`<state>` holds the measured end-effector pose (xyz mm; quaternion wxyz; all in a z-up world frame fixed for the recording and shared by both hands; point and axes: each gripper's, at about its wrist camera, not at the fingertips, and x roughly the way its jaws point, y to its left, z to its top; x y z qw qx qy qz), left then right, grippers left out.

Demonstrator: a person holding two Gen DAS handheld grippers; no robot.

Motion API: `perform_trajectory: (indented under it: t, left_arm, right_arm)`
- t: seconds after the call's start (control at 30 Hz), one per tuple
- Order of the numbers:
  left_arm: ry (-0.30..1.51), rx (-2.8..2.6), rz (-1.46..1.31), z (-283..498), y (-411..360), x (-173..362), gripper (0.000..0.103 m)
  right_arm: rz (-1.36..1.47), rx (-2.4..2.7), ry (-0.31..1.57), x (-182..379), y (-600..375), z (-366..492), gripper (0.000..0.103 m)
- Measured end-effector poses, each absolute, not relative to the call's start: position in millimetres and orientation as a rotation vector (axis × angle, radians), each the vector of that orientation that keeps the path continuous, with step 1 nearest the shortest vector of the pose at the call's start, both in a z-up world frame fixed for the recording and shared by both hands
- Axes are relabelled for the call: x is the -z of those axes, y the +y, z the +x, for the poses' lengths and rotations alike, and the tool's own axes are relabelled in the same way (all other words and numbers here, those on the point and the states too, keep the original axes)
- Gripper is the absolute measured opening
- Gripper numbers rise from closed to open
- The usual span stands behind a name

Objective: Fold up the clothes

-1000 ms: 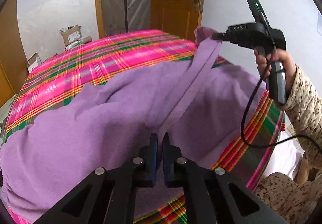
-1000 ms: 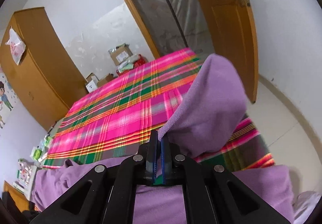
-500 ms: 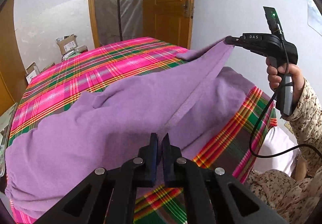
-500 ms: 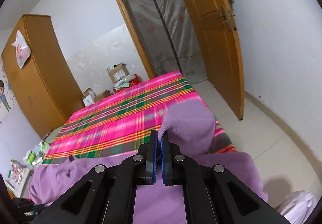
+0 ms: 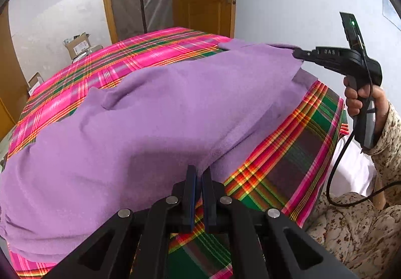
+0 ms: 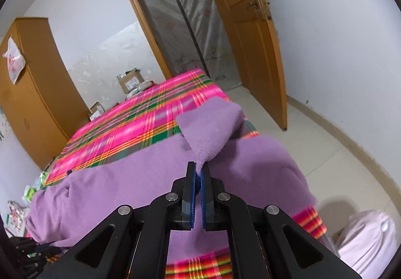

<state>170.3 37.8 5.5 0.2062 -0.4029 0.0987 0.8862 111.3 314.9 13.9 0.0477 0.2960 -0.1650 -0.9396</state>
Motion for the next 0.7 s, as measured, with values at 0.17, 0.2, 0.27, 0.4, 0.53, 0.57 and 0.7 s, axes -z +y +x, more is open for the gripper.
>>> perform_trajectory:
  t: [0.17, 0.2, 0.27, 0.4, 0.53, 0.57, 0.7]
  left_arm:
    - [0.250, -2.492, -1.076, 175.3, 34.1, -17.6, 0.004]
    - [0.264, -2.498, -1.059, 178.7, 35.0, -21.1, 0.004]
    - [0.260, -2.496, -1.032, 182.8, 35.0, -23.6, 0.004]
    - [0.292, -2.475, -1.106, 177.4, 36.6, -8.5, 0.004]
    - [0.321, -2.458, -1.133, 176.5, 40.6, -0.4, 0.005]
    - [0.328, -2.453, -1.139, 176.2, 41.5, 1.6, 0.005]
    - [0.323, -2.436, -1.159, 173.6, 39.8, 3.7, 0.005]
  right_arm:
    - [0.871, 2.872, -0.523, -14.0, 319.7, 118.6, 0.003]
    - [0.855, 2.877, -0.516, -16.5, 319.5, 120.6, 0.003]
    - [0.829, 2.889, -0.487, -20.8, 317.8, 125.2, 0.003]
    - [0.829, 2.896, -0.448, -19.7, 316.3, 131.4, 0.003]
    - [0.933, 2.879, -0.496, 3.3, 323.5, 129.4, 0.003]
    - [0.942, 2.876, -0.498, 5.8, 324.0, 129.5, 0.003]
    - [0.980, 2.862, -0.506, 16.0, 326.3, 130.0, 0.003]
